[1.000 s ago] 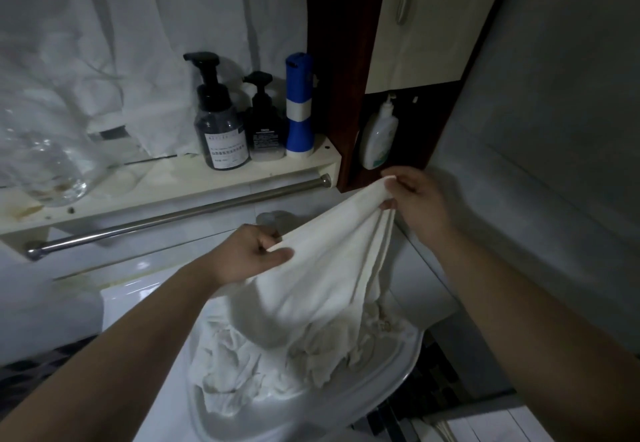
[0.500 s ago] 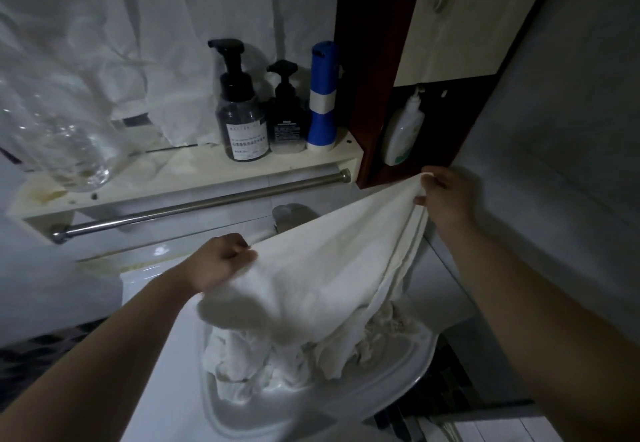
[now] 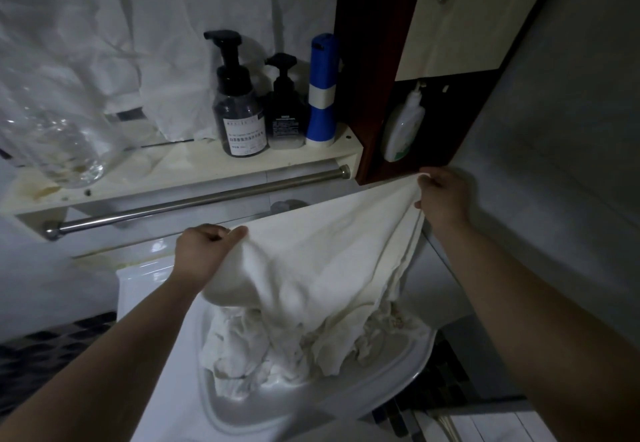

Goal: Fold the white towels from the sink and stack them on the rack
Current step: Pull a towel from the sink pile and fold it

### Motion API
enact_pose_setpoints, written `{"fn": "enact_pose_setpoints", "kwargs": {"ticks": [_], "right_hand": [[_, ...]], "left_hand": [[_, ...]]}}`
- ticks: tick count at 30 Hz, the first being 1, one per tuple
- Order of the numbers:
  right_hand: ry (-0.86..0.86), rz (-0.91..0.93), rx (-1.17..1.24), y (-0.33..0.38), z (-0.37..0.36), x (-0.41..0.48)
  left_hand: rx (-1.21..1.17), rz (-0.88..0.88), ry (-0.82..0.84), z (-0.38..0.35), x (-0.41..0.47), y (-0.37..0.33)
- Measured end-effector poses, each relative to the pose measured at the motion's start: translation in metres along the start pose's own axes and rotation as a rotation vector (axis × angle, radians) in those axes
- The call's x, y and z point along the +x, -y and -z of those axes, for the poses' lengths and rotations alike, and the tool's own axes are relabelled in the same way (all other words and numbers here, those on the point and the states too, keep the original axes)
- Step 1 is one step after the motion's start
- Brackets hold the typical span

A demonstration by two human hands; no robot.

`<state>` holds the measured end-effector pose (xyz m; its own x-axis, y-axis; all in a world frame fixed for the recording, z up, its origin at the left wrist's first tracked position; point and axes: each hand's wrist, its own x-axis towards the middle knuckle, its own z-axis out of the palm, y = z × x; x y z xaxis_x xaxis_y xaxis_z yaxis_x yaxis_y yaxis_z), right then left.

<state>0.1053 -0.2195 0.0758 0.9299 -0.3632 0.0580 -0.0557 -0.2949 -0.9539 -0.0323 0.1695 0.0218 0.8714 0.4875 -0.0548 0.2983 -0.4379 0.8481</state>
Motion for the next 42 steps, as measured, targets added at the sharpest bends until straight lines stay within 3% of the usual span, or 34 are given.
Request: {"fn": "enact_pose_setpoints", "kwargs": {"ticks": [6, 11, 17, 27, 32, 37, 42], "right_hand": [[0.015, 0.014, -0.016, -0.002, 0.002, -0.001], [0.023, -0.027, 0.033, -0.001, 0.006, -0.003], [0.026, -0.055, 0.116, -0.001, 0.007, -0.007], [0.06, -0.059, 0.112, -0.002, 0.012, -0.009], [0.065, -0.018, 0.069, 0.001, 0.01, -0.009], [0.01, -0.004, -0.038, 0.001, 0.008, -0.009], [0.097, 0.029, -0.275, 0.006, 0.008, -0.019]], "left_hand": [[-0.029, 0.036, -0.034, -0.002, 0.0, 0.005], [-0.199, 0.014, 0.086, 0.001, -0.005, 0.008], [-0.078, -0.007, 0.303, 0.005, -0.011, 0.017], [-0.188, 0.019, 0.229, 0.013, -0.022, 0.015], [-0.015, -0.036, 0.11, 0.012, -0.025, 0.015], [0.404, -0.405, 0.089, 0.007, -0.027, 0.012], [0.437, -0.39, 0.112, -0.001, -0.028, 0.006]]}}
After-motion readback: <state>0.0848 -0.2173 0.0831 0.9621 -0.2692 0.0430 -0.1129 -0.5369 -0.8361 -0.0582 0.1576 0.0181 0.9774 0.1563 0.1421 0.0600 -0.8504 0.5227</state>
